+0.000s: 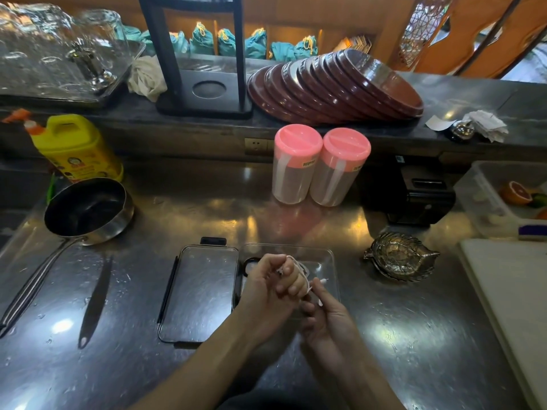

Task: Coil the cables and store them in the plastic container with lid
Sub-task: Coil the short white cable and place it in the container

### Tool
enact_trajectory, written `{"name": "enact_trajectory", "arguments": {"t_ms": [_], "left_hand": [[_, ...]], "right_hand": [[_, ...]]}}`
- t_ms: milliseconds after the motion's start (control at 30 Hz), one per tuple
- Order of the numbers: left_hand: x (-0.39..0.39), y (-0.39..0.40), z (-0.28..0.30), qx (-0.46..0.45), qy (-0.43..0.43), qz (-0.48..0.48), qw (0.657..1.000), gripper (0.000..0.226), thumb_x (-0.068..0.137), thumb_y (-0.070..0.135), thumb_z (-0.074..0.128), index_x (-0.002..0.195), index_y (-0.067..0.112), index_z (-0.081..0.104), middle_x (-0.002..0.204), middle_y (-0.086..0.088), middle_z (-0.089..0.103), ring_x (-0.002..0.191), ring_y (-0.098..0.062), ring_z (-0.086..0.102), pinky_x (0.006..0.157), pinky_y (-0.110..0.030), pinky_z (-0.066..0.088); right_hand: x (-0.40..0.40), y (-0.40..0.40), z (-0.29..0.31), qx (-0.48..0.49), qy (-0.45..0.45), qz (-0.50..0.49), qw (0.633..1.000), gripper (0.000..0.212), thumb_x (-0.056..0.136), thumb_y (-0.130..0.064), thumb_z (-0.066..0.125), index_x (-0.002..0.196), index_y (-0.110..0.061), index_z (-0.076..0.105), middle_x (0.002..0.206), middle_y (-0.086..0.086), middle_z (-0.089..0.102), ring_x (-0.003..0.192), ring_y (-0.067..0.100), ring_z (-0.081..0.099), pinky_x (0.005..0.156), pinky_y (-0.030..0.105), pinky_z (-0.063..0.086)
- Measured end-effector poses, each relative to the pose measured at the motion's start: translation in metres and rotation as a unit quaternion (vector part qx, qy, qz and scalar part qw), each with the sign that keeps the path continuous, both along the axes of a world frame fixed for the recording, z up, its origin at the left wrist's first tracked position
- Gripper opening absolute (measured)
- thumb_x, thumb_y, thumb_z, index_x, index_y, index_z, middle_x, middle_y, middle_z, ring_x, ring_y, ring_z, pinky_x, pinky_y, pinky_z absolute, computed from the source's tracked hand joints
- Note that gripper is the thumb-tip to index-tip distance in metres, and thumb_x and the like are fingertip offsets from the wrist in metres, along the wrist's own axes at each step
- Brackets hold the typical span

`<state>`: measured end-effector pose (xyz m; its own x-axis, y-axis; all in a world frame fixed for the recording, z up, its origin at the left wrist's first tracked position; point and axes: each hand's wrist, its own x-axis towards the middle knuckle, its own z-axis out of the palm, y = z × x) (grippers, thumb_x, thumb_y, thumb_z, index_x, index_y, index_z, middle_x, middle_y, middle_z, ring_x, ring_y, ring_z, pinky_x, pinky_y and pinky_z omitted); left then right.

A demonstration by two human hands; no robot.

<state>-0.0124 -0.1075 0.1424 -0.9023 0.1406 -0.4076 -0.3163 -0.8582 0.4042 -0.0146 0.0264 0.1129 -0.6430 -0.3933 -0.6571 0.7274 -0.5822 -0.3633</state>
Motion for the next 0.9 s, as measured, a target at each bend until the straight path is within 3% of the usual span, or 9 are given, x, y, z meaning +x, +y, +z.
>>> {"name": "enact_trajectory", "arguments": {"t_ms": [100, 167, 267, 400, 500, 567, 700, 833, 900], "left_hand": [[-0.003, -0.002, -0.003, -0.012, -0.030, 0.061, 0.998, 0.027, 0.095, 0.020, 0.050, 0.070, 0.011, 0.052, 0.058, -0.002, 0.038, 0.064, -0.019, 0.050, 0.083, -0.034, 0.043], [-0.010, -0.005, -0.006, 0.008, -0.065, 0.109, 0.992, 0.026, 0.097, 0.020, 0.051, 0.073, 0.010, 0.055, 0.059, -0.002, 0.045, 0.065, -0.019, 0.058, 0.087, -0.035, 0.045], [-0.019, -0.011, -0.013, 0.045, -0.094, 0.160, 0.982, 0.031, 0.104, 0.023, 0.048, 0.077, 0.010, 0.056, 0.059, -0.001, 0.050, 0.059, -0.017, 0.062, 0.078, -0.033, 0.047], [-0.027, -0.015, -0.014, 0.058, -0.123, 0.178, 0.975, 0.033, 0.105, 0.027, 0.050, 0.078, 0.009, 0.057, 0.058, 0.000, 0.052, 0.055, -0.015, 0.060, 0.070, -0.030, 0.051], [-0.030, -0.016, -0.015, 0.026, -0.135, 0.171, 0.976, 0.030, 0.105, 0.027, 0.049, 0.084, 0.008, 0.057, 0.058, 0.001, 0.052, 0.050, -0.010, 0.054, 0.050, -0.021, 0.050], [-0.028, -0.015, -0.010, 0.036, -0.119, 0.151, 0.981, 0.032, 0.106, 0.027, 0.046, 0.081, 0.010, 0.056, 0.055, 0.005, 0.044, 0.041, -0.004, 0.041, 0.039, -0.016, 0.037], [-0.016, -0.004, 0.004, 0.014, -0.047, 0.023, 0.999, 0.037, 0.103, 0.026, 0.047, 0.070, 0.012, 0.054, 0.048, 0.008, 0.031, 0.036, -0.002, 0.025, 0.038, -0.017, 0.019], [-0.009, -0.002, -0.002, -0.043, -0.028, -0.084, 0.995, 0.033, 0.098, 0.028, 0.051, 0.068, 0.013, 0.052, 0.049, 0.007, 0.028, 0.035, -0.002, 0.024, 0.039, -0.018, 0.016], [-0.008, -0.004, -0.003, -0.117, -0.039, -0.103, 0.987, 0.036, 0.099, 0.029, 0.051, 0.066, 0.015, 0.049, 0.050, 0.006, 0.026, 0.037, -0.004, 0.023, 0.040, -0.019, 0.018]], "right_hand": [[-0.004, 0.000, 0.005, -0.052, -0.005, -0.051, 0.997, 0.013, 0.094, -0.024, 0.060, 0.099, -0.012, 0.064, 0.085, 0.002, 0.065, 0.042, 0.002, 0.047, 0.032, 0.014, 0.037], [-0.002, -0.001, 0.008, -0.050, 0.007, -0.064, 0.997, 0.018, 0.093, -0.024, 0.060, 0.104, -0.010, 0.064, 0.094, 0.005, 0.069, 0.043, 0.002, 0.049, 0.033, 0.014, 0.038], [0.009, -0.008, 0.016, -0.014, 0.048, -0.032, 0.998, 0.020, 0.092, -0.024, 0.062, 0.105, -0.009, 0.066, 0.103, 0.006, 0.074, 0.045, 0.003, 0.051, 0.034, 0.015, 0.039], [0.019, -0.015, 0.031, 0.022, 0.123, 0.046, 0.991, 0.023, 0.088, -0.026, 0.061, 0.082, -0.010, 0.077, 0.081, 0.004, 0.069, 0.040, 0.008, 0.045, 0.034, 0.020, 0.036], [0.018, -0.013, 0.031, 0.042, 0.134, 0.061, 0.988, 0.024, 0.088, -0.028, 0.063, 0.079, -0.011, 0.077, 0.077, 0.004, 0.062, 0.040, 0.008, 0.041, 0.035, 0.021, 0.033], [0.013, -0.011, 0.028, 0.044, 0.102, 0.054, 0.992, 0.024, 0.090, -0.027, 0.063, 0.083, -0.005, 0.072, 0.074, 0.003, 0.060, 0.037, 0.006, 0.037, 0.034, 0.019, 0.030], [-0.004, -0.008, 0.018, 0.015, 0.013, 0.023, 1.000, 0.017, 0.088, -0.018, 0.063, 0.079, -0.003, 0.066, 0.063, 0.003, 0.054, 0.031, 0.001, 0.030, 0.029, 0.013, 0.027], [-0.006, -0.009, 0.025, 0.152, 0.131, 0.114, 0.973, 0.026, 0.096, -0.007, 0.056, 0.075, -0.004, 0.073, 0.049, -0.001, 0.051, 0.033, 0.000, 0.030, 0.032, 0.014, 0.022], [-0.005, -0.006, 0.022, 0.176, 0.166, 0.142, 0.960, 0.028, 0.099, -0.004, 0.053, 0.078, -0.001, 0.073, 0.048, 0.001, 0.052, 0.032, 0.001, 0.034, 0.032, 0.016, 0.026]]}}
